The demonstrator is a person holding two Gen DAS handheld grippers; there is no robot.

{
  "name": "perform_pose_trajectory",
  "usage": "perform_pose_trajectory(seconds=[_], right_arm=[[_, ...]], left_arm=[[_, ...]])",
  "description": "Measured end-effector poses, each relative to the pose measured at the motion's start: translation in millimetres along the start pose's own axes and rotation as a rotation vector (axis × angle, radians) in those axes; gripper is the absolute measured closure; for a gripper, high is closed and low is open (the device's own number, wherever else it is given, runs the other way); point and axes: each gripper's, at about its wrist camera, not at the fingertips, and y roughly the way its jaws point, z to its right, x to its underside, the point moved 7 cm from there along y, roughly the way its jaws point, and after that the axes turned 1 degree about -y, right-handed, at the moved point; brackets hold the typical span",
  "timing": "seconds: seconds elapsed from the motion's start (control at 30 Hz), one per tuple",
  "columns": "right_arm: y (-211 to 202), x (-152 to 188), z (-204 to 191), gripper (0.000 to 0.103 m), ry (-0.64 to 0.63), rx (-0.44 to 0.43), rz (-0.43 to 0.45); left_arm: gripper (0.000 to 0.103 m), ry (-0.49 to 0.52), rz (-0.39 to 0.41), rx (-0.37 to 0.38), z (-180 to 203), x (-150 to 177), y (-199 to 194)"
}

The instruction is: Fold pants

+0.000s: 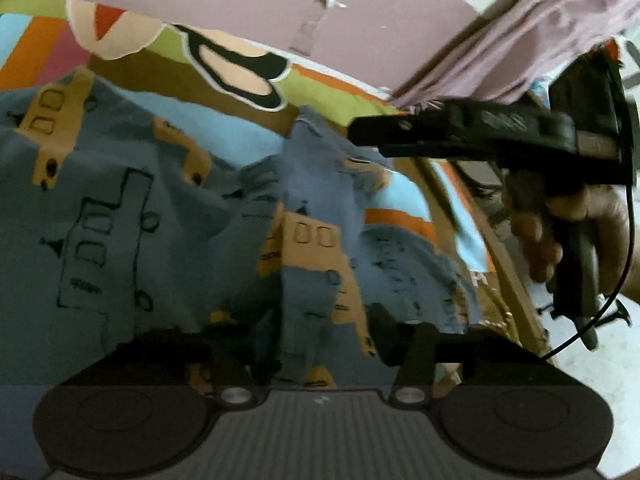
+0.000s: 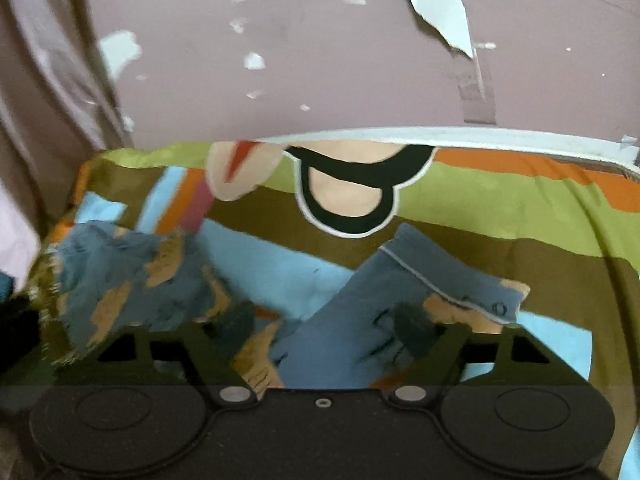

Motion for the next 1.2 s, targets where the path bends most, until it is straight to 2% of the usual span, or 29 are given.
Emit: perform_pose_trajectory(seconds=[0.03,0.13,0.33,0.47,0.6,0.67,0.73,0.8,0.93,1.0,1.2], right_arm=[[7.7,-4.2,0.8,0.047,0.012,0.022,-0.015],[28.7,-10.2,4.5,0.053,0.045,0.061,-0.063],[59.0,-10.5,7.1,0.058,0.084,0.110,-0.131],[71.1,-13.9,7.8,0.059,0.128,0.118,-0.157],[80.8,-18.3,8.2,0.060,0.145,0.141,-0.165],[85.3,-17.5,9.0,0.064,0.155,0.155,-0.169],[86.0,-15.9,9.6,0.087,0.147,0.192,-0.158],[84.8,-13.2,12.2,0.102,0.138,0.207,-0.150],[67.3,-9.1,23.7,0.103,0.211,0.167,-0.092],[45.2,-10.3,28.3,0.103,0.216,0.146,-0.028],[-54.0,8.9,51.8,0.103,0.312,0.099,0.146]], left_arm=[[0.060,-0.018,0.003,-0.005,-0.9,-0.6,0.0],[0.065,-0.066,0.009,-0.009,-5.7,-4.1,0.0],[0.073,-0.079,0.010,-0.043,-8.6,-6.6,0.7],[0.075,-0.112,0.004,-0.048,-10.5,-9.1,3.9],[0.086,-0.101,-0.003,-0.070,-10.1,-9.6,3.0],[0.090,-0.109,-0.005,-0.079,-10.4,-9.9,2.7],[0.093,-0.109,-0.005,-0.083,-10.1,-9.5,1.8],[0.095,-0.090,-0.006,-0.086,-7.0,-9.4,0.7],[0.099,-0.025,0.004,-0.103,3.0,-10.6,-2.2],[0.099,0.007,0.006,-0.107,7.9,-12.1,-4.8],[0.101,0.186,0.014,-0.090,34.0,-13.9,-16.4]])
